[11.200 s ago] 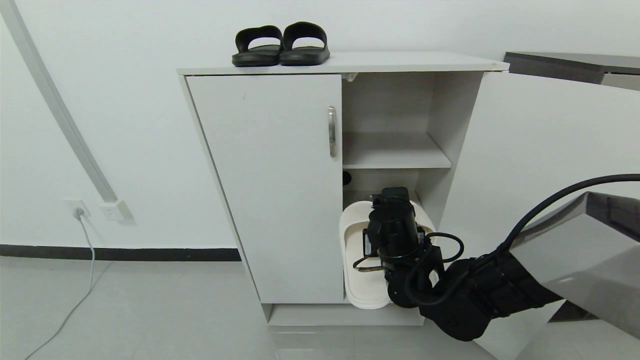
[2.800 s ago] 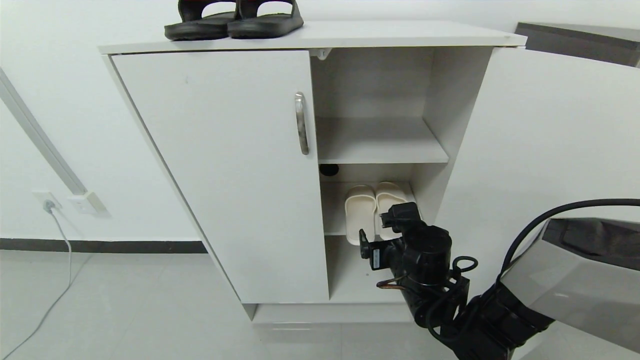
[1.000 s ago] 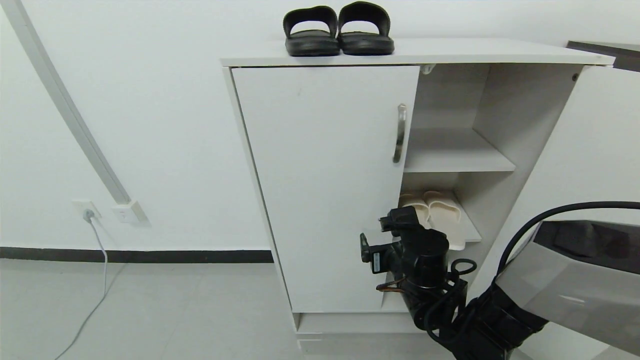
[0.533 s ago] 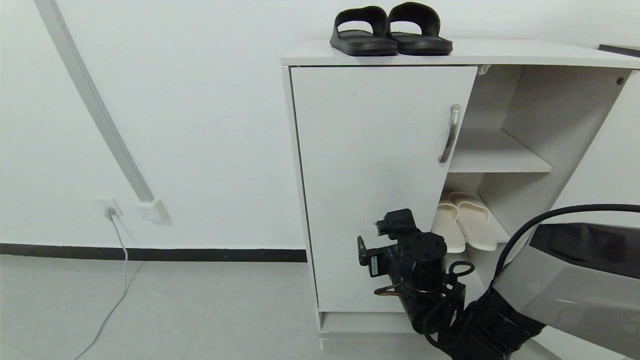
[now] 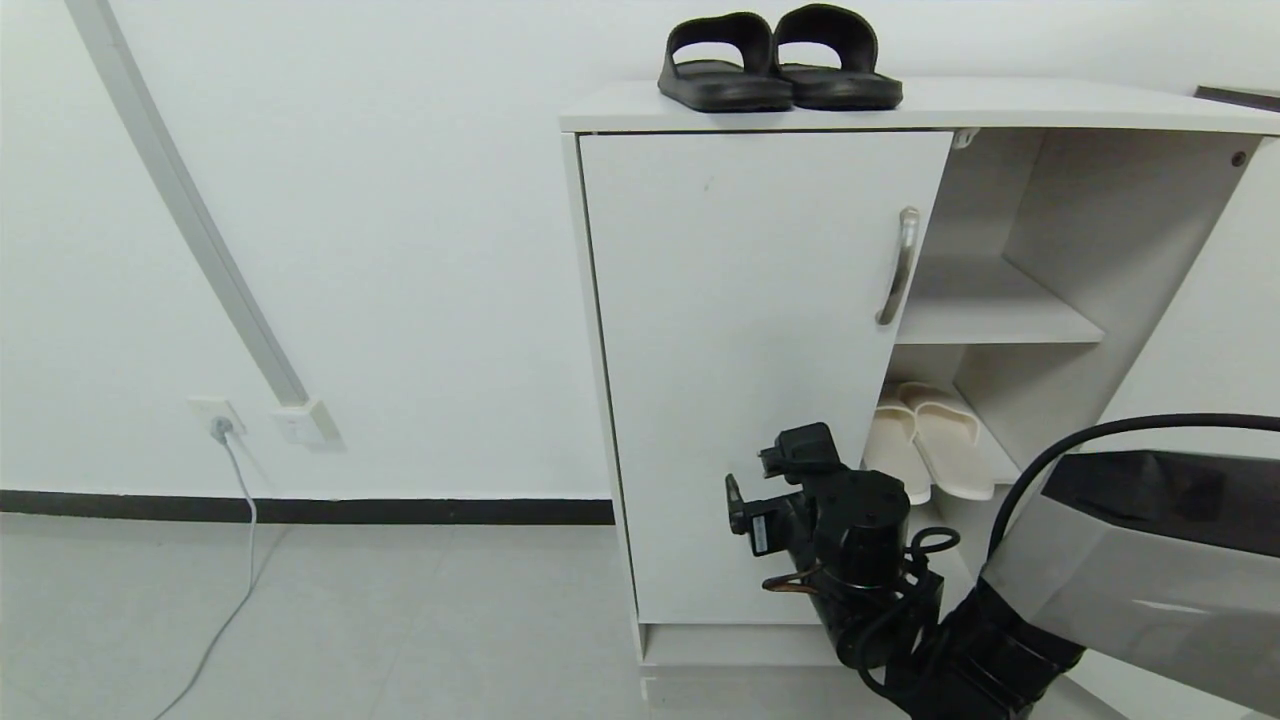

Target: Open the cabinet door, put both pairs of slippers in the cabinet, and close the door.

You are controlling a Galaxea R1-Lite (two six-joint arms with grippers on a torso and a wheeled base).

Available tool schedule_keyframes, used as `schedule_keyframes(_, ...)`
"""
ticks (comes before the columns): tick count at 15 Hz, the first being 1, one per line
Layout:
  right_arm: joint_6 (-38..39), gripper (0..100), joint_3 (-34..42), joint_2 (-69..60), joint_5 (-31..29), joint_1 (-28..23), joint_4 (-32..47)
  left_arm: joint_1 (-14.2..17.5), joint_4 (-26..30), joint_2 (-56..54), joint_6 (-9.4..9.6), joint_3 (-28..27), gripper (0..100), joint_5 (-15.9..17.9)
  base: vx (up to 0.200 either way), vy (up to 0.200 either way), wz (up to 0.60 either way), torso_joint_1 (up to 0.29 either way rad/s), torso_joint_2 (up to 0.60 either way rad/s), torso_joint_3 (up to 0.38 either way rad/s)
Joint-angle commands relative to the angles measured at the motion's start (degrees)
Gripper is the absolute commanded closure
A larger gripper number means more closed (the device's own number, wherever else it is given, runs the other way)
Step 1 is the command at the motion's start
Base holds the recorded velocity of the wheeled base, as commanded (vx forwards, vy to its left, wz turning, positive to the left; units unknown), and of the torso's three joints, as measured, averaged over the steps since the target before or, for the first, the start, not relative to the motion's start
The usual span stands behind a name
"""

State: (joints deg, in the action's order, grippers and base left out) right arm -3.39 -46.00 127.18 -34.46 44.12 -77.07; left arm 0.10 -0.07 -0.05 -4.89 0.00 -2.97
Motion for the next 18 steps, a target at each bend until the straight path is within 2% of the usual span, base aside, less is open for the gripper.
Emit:
schedule_keyframes(1,-0.04,0,0.38,0.34,0.36,0.00,-0.36,-0.01,-0.01,0.05,-0.03,0.00,100,-0.01,0.000,0.000,0.00,0.000,0.00,0.000)
schedule_keyframes(8,-0.21,0,0.64,0.34,1.59,0.71,-2.21,-0.01,-0.01,0.05,-0.03,0.00,100,-0.10,0.000,0.000,0.00,0.000,-0.02,-0.027)
schedule_keyframes(11,-0.13,0,0.73,0.52,1.59,0.71,-2.21,-0.01,-0.01,0.05,-0.03,0.00,100,-0.01,0.000,0.000,0.00,0.017,-0.19,-0.328)
schedule_keyframes(18,-0.21,0,0.82,1.05,1.59,0.71,-2.65,-0.01,-0.01,0.05,-0.03,0.00,100,-0.10,0.000,0.000,0.00,0.084,-0.50,-0.358)
